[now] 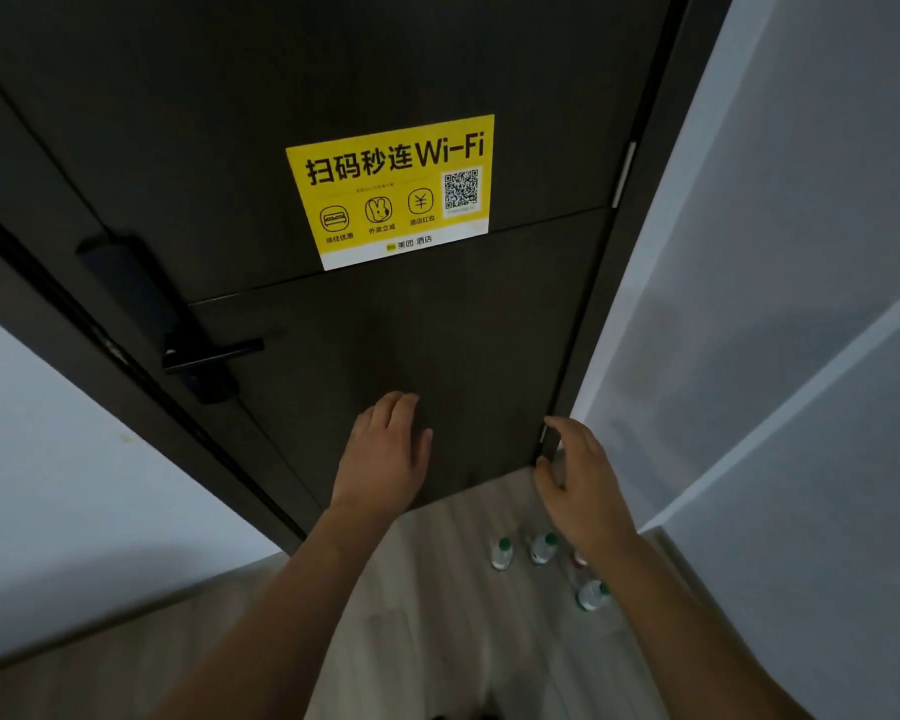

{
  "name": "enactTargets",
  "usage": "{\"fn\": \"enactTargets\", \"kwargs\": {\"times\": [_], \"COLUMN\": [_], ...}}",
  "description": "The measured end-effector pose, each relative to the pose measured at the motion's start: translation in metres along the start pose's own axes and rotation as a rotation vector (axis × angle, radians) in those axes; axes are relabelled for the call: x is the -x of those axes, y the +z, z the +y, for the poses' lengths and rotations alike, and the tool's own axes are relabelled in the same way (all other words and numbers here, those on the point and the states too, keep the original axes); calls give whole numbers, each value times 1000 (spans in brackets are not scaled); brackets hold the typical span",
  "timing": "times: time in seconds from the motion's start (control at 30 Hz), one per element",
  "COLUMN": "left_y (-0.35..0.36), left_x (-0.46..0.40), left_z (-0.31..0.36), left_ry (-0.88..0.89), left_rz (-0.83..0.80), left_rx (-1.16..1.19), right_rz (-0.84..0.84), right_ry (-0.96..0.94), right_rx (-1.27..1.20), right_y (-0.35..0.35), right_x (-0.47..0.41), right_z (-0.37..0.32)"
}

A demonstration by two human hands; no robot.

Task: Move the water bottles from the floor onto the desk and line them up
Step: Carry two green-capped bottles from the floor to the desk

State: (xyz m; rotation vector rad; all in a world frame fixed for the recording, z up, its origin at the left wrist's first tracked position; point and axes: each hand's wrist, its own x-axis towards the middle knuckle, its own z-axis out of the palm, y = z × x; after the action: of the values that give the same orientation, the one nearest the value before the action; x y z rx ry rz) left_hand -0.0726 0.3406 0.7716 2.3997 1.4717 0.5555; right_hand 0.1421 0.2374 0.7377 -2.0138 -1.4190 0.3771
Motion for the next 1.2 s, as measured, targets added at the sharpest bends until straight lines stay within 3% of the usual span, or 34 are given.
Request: {"fn": "enactTargets", "kwargs": {"times": [0.13, 0.27, 0.5, 0.7, 0.83, 1.0, 1.2], "left_y": [38, 131, 387, 606, 715, 789, 802], "left_x": [-8, -12, -2, 18, 22, 22, 27], "left_z": [-18, -44, -104, -156, -190, -216, -224], "left_ry": [-15, -51, -18, -17, -80, -74, -67], "left_rz": [-65, -172, -361, -531, -540, -514, -460], "left_rx": [20, 87, 142, 260, 357, 511, 594], "right_rz": [38, 46, -55, 23, 29, 32, 131], "right_ry": [58, 214, 390, 601, 576, 632, 612], "right_rx": [-41, -59, -103, -156, -217, -390, -513], "right_y": [20, 81, 253, 393, 470, 528, 553], "right_x": [-13, -18, -1, -8, -21, -24, -31], "right_z": [33, 106, 284, 443, 528, 598, 609]}}
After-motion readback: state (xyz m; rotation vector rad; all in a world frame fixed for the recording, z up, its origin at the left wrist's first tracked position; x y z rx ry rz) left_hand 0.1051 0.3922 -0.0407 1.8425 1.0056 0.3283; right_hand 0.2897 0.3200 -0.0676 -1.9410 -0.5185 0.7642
